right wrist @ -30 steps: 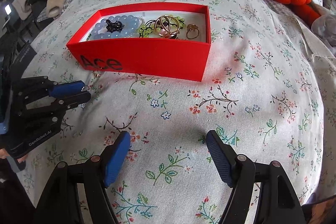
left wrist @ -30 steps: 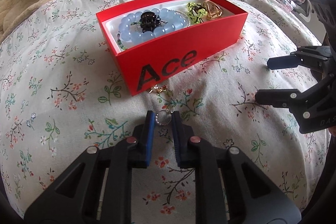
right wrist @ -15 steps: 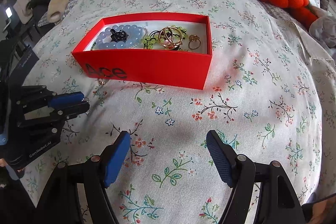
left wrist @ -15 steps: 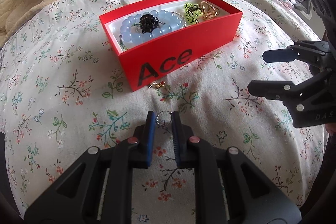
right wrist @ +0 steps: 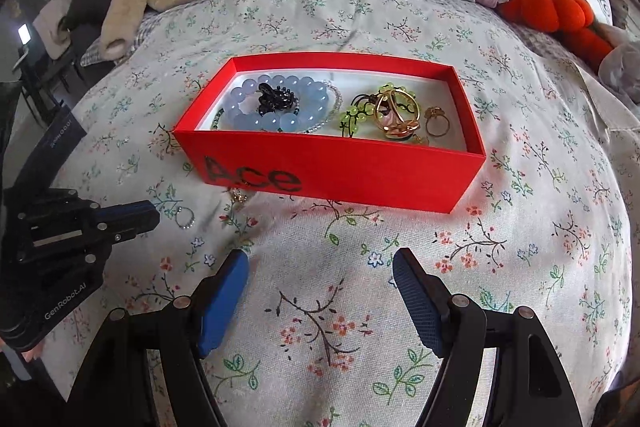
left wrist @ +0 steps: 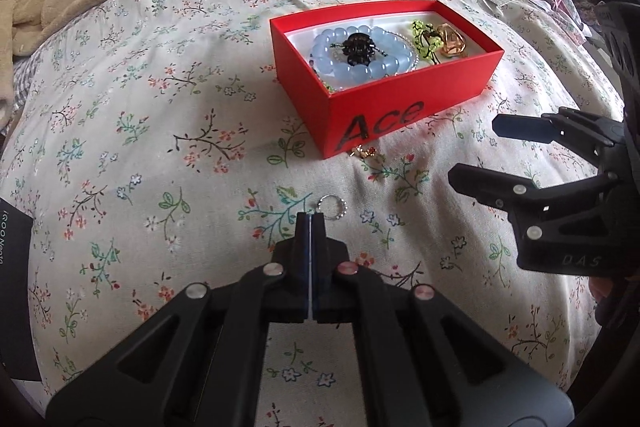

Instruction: Organize jewelry

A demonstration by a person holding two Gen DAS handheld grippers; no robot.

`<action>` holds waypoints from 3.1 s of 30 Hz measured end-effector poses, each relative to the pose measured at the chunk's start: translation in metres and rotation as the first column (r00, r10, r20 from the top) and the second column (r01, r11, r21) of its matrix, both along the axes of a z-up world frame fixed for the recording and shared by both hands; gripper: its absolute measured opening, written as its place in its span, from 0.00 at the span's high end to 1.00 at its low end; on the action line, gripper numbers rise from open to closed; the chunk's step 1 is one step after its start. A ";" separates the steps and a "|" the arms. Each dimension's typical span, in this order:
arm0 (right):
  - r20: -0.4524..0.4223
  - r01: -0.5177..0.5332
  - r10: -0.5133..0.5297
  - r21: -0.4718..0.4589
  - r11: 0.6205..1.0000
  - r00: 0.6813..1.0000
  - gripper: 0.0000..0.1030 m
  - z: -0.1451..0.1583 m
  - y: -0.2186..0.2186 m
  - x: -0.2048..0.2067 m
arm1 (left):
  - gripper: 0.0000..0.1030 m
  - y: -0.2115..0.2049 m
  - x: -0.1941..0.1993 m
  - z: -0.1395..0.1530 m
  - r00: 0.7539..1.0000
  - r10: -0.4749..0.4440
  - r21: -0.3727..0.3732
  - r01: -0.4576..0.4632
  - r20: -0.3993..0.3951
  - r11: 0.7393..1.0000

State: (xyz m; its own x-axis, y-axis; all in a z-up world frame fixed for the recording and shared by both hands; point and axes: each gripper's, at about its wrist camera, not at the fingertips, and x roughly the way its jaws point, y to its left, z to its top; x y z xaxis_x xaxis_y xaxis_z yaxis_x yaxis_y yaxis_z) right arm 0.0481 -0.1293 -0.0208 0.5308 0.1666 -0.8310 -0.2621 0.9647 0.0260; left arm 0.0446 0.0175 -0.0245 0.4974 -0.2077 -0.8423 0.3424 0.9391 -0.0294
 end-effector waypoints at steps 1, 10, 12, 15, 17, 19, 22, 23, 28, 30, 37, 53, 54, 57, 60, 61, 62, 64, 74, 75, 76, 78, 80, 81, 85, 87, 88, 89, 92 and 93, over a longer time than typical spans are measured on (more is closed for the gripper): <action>0.004 -0.003 0.003 0.006 1.000 1.000 0.26 -0.001 0.003 0.001 | 1.00 0.003 -0.001 0.003 1.000 0.003 -0.006 -0.003 0.005 1.000; 0.016 -0.049 0.049 -0.011 0.999 0.999 0.27 -0.010 0.029 0.005 | 0.64 0.017 0.005 -0.004 0.999 -0.021 -0.119 0.016 -0.041 0.993; 0.013 -0.044 0.044 -0.018 0.999 0.999 0.27 -0.011 0.026 0.005 | 0.56 0.009 0.007 -0.011 0.997 -0.062 -0.110 0.056 -0.054 0.992; 0.014 -0.030 0.030 -0.022 0.999 0.999 0.27 -0.010 0.020 0.005 | 0.53 0.000 0.008 -0.021 0.995 -0.084 -0.062 0.081 -0.058 0.995; 0.013 -0.016 0.016 -0.019 1.000 1.000 0.27 -0.009 0.014 0.005 | 0.53 -0.004 0.009 -0.021 0.996 -0.085 -0.058 0.083 -0.039 0.995; 0.010 -0.002 0.002 -0.016 1.000 1.000 0.27 -0.009 0.008 0.005 | 0.53 -0.008 0.010 -0.022 0.995 -0.093 -0.053 0.091 -0.021 0.994; 0.009 0.010 -0.010 -0.014 1.000 1.000 0.27 -0.008 0.003 0.003 | 0.62 -0.013 0.008 -0.023 0.992 -0.125 -0.026 0.125 0.010 0.992; 0.010 0.011 -0.011 -0.015 1.000 1.000 0.27 -0.007 0.002 0.003 | 0.70 -0.015 0.008 -0.024 0.991 -0.133 -0.025 0.133 0.013 0.991; 0.019 0.004 -0.003 -0.015 1.000 1.000 0.27 -0.004 0.001 -0.001 | 0.81 -0.017 0.006 -0.023 0.988 -0.151 -0.022 0.151 0.017 0.988; 0.023 -0.001 0.002 -0.015 1.000 1.000 0.27 -0.003 0.003 -0.002 | 0.81 -0.017 0.005 -0.023 0.988 -0.150 -0.021 0.151 0.018 0.988; 0.041 -0.018 0.018 -0.008 1.000 0.999 0.27 0.002 0.009 -0.004 | 0.82 -0.010 0.002 -0.014 0.992 -0.124 -0.010 0.124 0.018 0.992; -0.049 -0.068 0.073 0.088 0.994 0.996 0.72 -0.024 0.055 0.029 | 0.82 0.022 0.005 0.005 1.000 0.012 -0.036 -0.011 0.012 0.999; -0.055 -0.054 0.060 0.101 0.993 0.997 0.73 -0.026 0.055 0.031 | 0.82 0.023 0.005 0.005 1.000 0.014 -0.040 -0.014 0.010 0.999; -0.055 -0.034 0.041 0.110 0.993 0.998 0.73 -0.029 0.059 0.034 | 0.82 0.026 0.007 0.004 1.000 0.021 -0.046 -0.021 0.000 0.999; -0.050 -0.023 0.029 0.113 0.993 0.998 0.79 -0.030 0.061 0.036 | 0.82 0.028 0.009 0.003 1.000 0.023 -0.048 -0.023 -0.005 0.999; -0.050 -0.020 0.026 0.117 0.993 0.998 0.81 -0.031 0.060 0.036 | 0.82 0.028 0.009 0.003 1.000 0.024 -0.048 -0.024 -0.005 0.999; -0.050 -0.015 0.022 0.121 0.993 0.999 0.85 -0.031 0.059 0.037 | 0.82 0.029 0.009 0.002 1.000 0.025 -0.047 -0.025 -0.006 0.999; -0.051 -0.015 0.021 0.123 0.992 0.998 0.90 -0.032 0.056 0.038 | 0.82 0.029 0.009 0.002 1.000 0.028 -0.047 -0.029 -0.008 0.998; -0.051 -0.062 0.068 0.108 0.992 0.996 0.96 -0.027 0.050 0.021 | 0.82 0.034 0.009 0.003 0.999 0.052 -0.046 -0.053 -0.007 0.998; -0.050 -0.071 0.076 0.103 0.992 0.996 0.96 -0.026 0.049 0.017 | 0.82 0.034 0.009 0.003 0.999 0.054 -0.045 -0.054 -0.006 0.998; -0.050 -0.079 0.085 0.098 0.992 0.995 0.96 -0.025 0.048 0.015 | 0.82 0.034 0.009 0.004 0.999 0.054 -0.045 -0.054 -0.006 0.998; -0.049 -0.092 0.096 0.093 0.991 0.994 0.96 -0.024 0.045 0.009 | 0.82 0.034 0.009 0.004 0.998 0.055 -0.043 -0.056 -0.006 0.998; -0.050 -0.087 0.093 0.110 0.990 0.994 0.95 -0.023 0.041 0.006 | 0.82 0.033 0.009 0.004 0.998 0.056 -0.043 -0.057 -0.006 0.997; -0.051 -0.082 0.089 0.115 0.990 0.995 0.94 -0.022 0.040 0.006 | 0.82 0.033 0.009 0.004 0.998 0.055 -0.045 -0.056 -0.006 0.997; -0.044 -0.064 0.068 0.095 0.993 0.997 0.90 -0.021 0.042 0.010 | 0.82 0.032 0.009 0.006 0.998 0.057 -0.049 -0.057 0.001 0.997; -0.037 -0.059 0.062 0.084 0.995 0.997 0.89 -0.021 0.046 0.013 | 0.82 0.033 0.009 0.007 0.998 0.064 -0.054 -0.064 0.000 0.996; -0.039 -0.056 0.059 0.082 0.995 0.997 0.89 -0.022 0.047 0.015 | 0.82 0.035 0.009 0.007 0.998 0.068 -0.056 -0.068 0.000 0.996; -0.042 -0.051 0.055 0.085 0.995 0.998 0.89 -0.023 0.049 0.018 | 0.82 0.036 0.010 0.007 0.998 0.070 -0.058 -0.070 -0.001 0.996; -0.052 -0.043 0.049 0.109 0.993 0.997 0.81 -0.025 0.052 0.025 | 0.82 0.040 0.011 0.007 0.997 0.079 -0.060 -0.079 -0.006 0.995; -0.055 -0.043 0.050 0.121 0.992 0.997 0.73 -0.025 0.053 0.027 | 0.82 0.041 0.011 0.006 0.997 0.081 -0.060 -0.081 -0.008 0.995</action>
